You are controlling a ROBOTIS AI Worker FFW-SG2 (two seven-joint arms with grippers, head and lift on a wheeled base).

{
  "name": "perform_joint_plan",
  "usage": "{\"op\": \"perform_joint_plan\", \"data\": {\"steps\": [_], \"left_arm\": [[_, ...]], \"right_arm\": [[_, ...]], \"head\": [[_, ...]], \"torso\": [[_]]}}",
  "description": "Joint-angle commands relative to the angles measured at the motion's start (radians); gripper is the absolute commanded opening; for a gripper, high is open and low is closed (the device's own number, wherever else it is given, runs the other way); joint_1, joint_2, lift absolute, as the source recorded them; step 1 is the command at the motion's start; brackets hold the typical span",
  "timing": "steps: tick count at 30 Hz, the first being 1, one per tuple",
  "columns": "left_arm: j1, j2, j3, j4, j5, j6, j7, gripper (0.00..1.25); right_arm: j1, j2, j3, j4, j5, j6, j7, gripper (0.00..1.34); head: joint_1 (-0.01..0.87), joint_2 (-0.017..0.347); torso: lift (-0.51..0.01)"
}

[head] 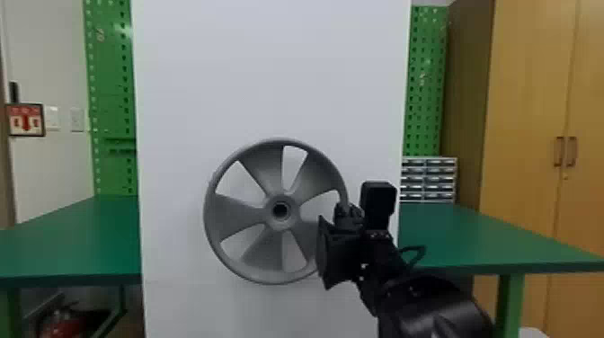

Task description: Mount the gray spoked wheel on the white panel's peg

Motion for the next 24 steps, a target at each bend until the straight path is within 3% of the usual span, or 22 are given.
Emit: {"op": "perform_joint_plan", "data": {"steps": [1,5,24], "left_arm": [[-0.001,0.000,0.000,0.001,0.000,0.000,-0.001,0.75],[-0.001,0.002,0.000,0.001,0.002,0.000,0.001,0.75],[-0.008,0.006,-0.003,0.003,0.005,-0.002,-0.001,0.74]], "right_arm": [[-0.004,0.005,0.009,0.015,0.000,-0.006,-0.025,0.08],[-0.004,0.008,0.022,0.017,-0.004,-0.006,-0.069,0.08],[-0.018,0.012,0.026,0.032,-0.052,0.004,-0.108,0.08]], "head": [[0.123,-0.008],[0.123,-0.008],[0.123,-0.008]], "torso": [[-0.400],[-0.400],[-0.400]]}}
